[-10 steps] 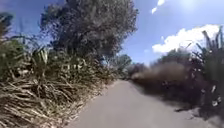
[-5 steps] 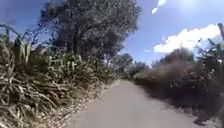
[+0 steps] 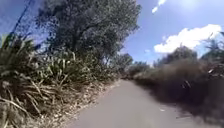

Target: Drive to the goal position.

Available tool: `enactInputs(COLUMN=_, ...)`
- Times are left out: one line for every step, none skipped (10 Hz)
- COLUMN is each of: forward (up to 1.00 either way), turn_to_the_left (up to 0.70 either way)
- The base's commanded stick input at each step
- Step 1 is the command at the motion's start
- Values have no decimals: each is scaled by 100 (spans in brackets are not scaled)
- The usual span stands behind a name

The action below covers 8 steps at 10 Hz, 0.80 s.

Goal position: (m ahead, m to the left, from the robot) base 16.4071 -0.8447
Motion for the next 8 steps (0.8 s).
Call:
enactInputs(forward=100, turn_to_the_left=-12)
enactInputs(forward=100, turn_to_the_left=-25)
enactInputs(forward=100, turn_to_the_left=-39)
enactInputs(forward=100, turn_to_the_left=-2)
enactInputs(forward=100, turn_to_the_left=-1)
enactInputs(forward=100, turn_to_the_left=0)
enactInputs(forward=100, turn_to_the_left=0)
enactInputs(forward=100, turn_to_the_left=0)
